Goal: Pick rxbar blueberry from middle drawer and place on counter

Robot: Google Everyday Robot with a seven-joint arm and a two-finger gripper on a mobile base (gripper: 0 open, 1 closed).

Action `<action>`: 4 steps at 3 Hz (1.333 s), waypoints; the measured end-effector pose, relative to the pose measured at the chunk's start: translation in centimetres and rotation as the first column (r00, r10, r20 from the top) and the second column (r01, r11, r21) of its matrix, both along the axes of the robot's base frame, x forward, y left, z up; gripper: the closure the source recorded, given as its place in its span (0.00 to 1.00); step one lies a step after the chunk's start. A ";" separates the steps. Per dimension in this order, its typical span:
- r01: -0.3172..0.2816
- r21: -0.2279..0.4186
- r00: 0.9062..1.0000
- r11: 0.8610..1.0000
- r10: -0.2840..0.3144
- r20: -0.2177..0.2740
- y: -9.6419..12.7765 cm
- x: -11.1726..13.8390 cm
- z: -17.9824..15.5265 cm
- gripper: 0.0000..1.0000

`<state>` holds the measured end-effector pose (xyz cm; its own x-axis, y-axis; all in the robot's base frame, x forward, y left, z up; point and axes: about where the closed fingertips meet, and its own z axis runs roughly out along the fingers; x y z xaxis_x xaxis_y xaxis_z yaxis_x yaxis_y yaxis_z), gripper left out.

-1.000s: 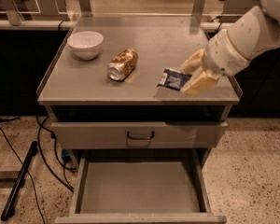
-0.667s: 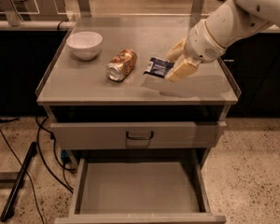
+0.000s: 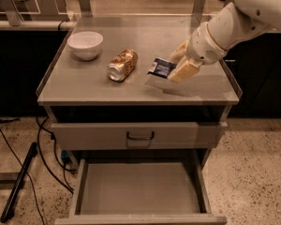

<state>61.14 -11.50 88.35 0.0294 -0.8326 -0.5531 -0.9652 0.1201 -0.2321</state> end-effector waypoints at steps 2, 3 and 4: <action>0.067 0.016 0.997 0.998 -0.066 -0.048 -0.7 2.1 -2.8 1.00; 0.083 0.026 0.994 0.996 -0.081 -0.075 -0.8 2.3 -4.0 1.00; 0.090 0.037 0.991 0.995 -0.086 -0.099 -0.6 2.4 -5.1 1.00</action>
Offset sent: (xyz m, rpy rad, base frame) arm 0.0309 -0.0133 -0.0410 0.0292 0.0723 -0.1058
